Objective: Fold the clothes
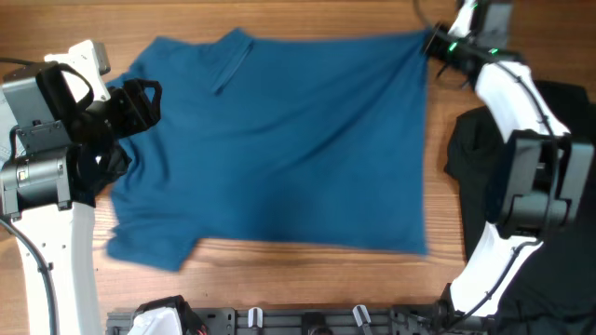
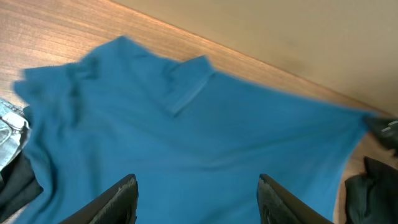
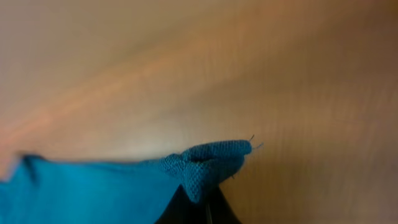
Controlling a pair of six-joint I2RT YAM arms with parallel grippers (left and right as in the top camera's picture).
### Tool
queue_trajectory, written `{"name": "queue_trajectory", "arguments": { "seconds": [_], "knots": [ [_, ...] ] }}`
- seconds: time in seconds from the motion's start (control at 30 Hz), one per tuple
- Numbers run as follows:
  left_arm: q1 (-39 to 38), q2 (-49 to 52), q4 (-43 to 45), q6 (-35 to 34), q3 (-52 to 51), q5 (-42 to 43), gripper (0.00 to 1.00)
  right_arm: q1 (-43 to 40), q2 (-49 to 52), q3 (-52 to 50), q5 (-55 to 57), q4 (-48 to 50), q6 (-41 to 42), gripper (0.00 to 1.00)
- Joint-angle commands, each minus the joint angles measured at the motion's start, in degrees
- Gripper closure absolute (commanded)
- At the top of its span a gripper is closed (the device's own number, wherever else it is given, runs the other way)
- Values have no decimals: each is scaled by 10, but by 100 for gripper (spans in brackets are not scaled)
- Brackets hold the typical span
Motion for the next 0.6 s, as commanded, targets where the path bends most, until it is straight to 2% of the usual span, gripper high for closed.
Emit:
{"name": "queue_trajectory", "arguments": {
  "seconds": [0.0,0.03,0.17,0.27,0.33,0.43,0.5,0.57],
  "knots": [
    [-3,-7,1,9,3,1,38,-19,-2,15,-4,40,30,20],
    [-3,-7,-2,9,3,1,39,-18,-2,15,-5,32,29,1],
    [-3,-7,-33,10,3,-28,36,-25,-28,15,-5,-70,22,0],
    [-3,-4,-120,9,3,-157,33,-29,-109,15,-6,-197,-11,0],
    [1,13,-189,-5,2,-195,32,-28,-164,15,-21,-265,-17,0],
    [28,56,-240,-47,-43,-195,35,-28,-236,15,-46,-381,-16,0],
    [42,99,-235,-49,-110,-160,41,-28,-250,15,-47,-467,-18,1],
    [42,130,-215,-49,-157,-156,41,-28,-249,1,-45,-509,-22,1]
  ]
}}
